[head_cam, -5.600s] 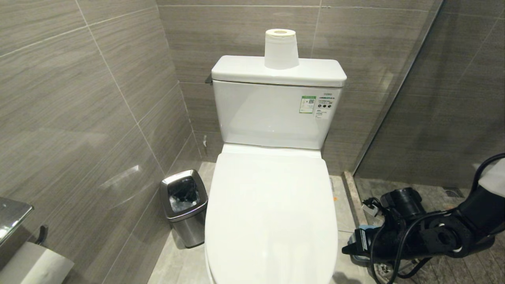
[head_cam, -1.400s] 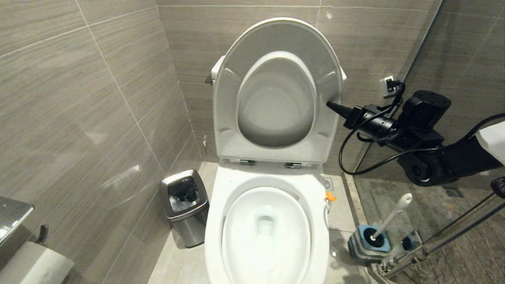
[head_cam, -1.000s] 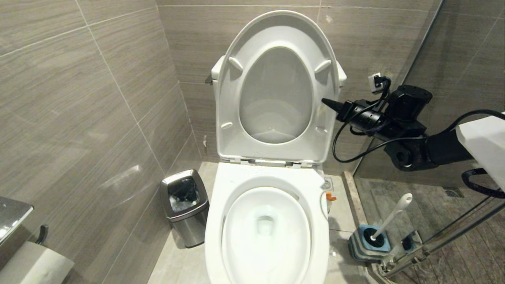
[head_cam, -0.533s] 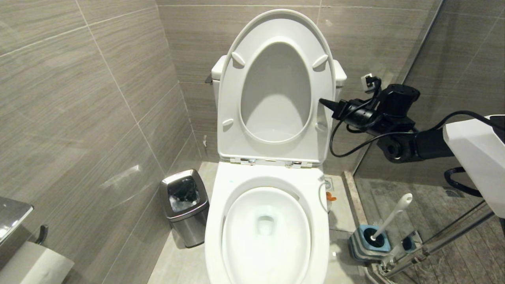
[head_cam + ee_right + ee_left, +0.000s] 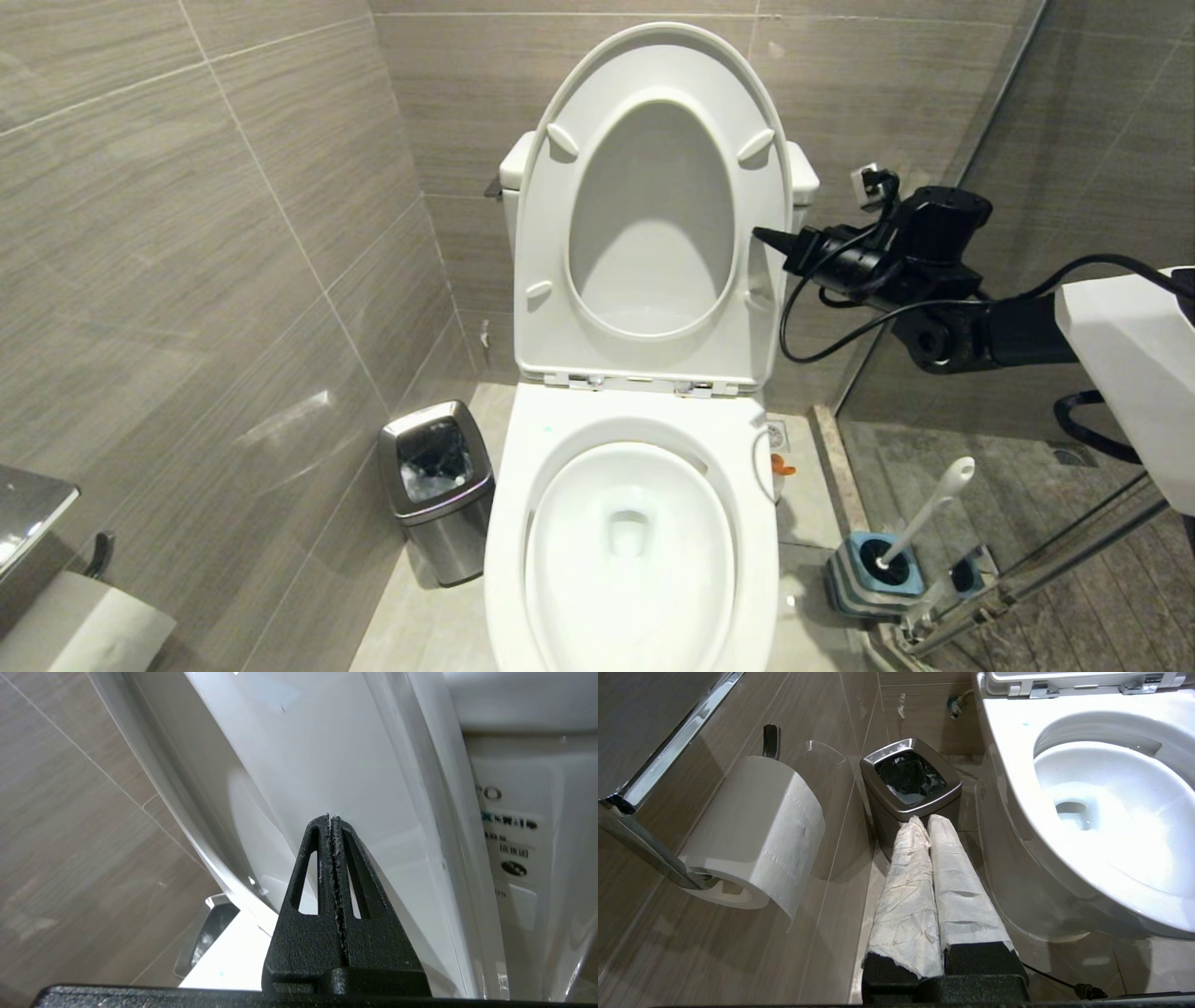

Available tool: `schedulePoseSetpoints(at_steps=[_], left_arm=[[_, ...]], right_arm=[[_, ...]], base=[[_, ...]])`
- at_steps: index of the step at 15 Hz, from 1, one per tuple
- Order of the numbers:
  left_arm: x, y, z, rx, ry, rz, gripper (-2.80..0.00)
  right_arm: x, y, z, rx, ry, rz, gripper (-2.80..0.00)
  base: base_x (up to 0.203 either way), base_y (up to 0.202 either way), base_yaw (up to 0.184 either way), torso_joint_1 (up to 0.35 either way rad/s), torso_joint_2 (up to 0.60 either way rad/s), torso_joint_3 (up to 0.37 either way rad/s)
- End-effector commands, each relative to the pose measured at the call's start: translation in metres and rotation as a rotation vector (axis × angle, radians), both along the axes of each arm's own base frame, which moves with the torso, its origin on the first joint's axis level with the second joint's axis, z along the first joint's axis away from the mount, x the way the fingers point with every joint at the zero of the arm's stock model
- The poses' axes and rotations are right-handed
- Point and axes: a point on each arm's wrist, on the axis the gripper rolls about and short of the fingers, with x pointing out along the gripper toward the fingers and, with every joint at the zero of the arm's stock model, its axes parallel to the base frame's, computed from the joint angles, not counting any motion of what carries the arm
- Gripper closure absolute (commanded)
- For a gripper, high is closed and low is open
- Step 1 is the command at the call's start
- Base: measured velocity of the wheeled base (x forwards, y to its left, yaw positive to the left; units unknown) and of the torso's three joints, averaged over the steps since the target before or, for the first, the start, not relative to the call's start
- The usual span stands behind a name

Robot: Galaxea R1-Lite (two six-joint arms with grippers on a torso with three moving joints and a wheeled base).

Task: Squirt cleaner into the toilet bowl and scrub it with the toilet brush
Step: Use the right hand to fully open the toilet lid, then pour in the cleaning agent

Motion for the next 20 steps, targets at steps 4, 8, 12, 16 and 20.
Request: schedulePoseSetpoints(at_steps=[4, 8, 12, 16, 20], left_arm=[[0.0, 0.0, 0.0, -0.001, -0.001, -0.001, 0.0], [0.0, 0.0, 0.0, 0.0, -0.001, 0.001, 0.0], [0.0, 0.0, 0.0, 0.0, 0.0, -0.001, 0.0], [0.0, 0.0, 0.0, 0.0, -0.001, 0.001, 0.0], [0.0, 0.0, 0.0, 0.0, -0.001, 0.001, 0.0]], right_arm=[[-0.035, 0.0, 0.038, 0.006, -0.038, 0.015, 0.0], [-0.081, 0.004, 0.073, 0.011, -0.07, 0.036, 0.0], [-0.145, 0.004, 0.113, 0.03, -0.076, -0.018, 0.0], [-0.206, -0.009, 0.144, -0.02, -0.029, -0.158, 0.0], [-0.25, -0.02, 0.15, -0.045, 0.058, -0.263, 0.0]], base=[[0.0, 0.0, 0.0, 0.0, 0.0, 0.0], [0.0, 0.0, 0.0, 0.0, 0.0, 0.0], [0.0, 0.0, 0.0, 0.0, 0.0, 0.0], [0.0, 0.0, 0.0, 0.0, 0.0, 0.0], [0.0, 0.0, 0.0, 0.0, 0.0, 0.0]])
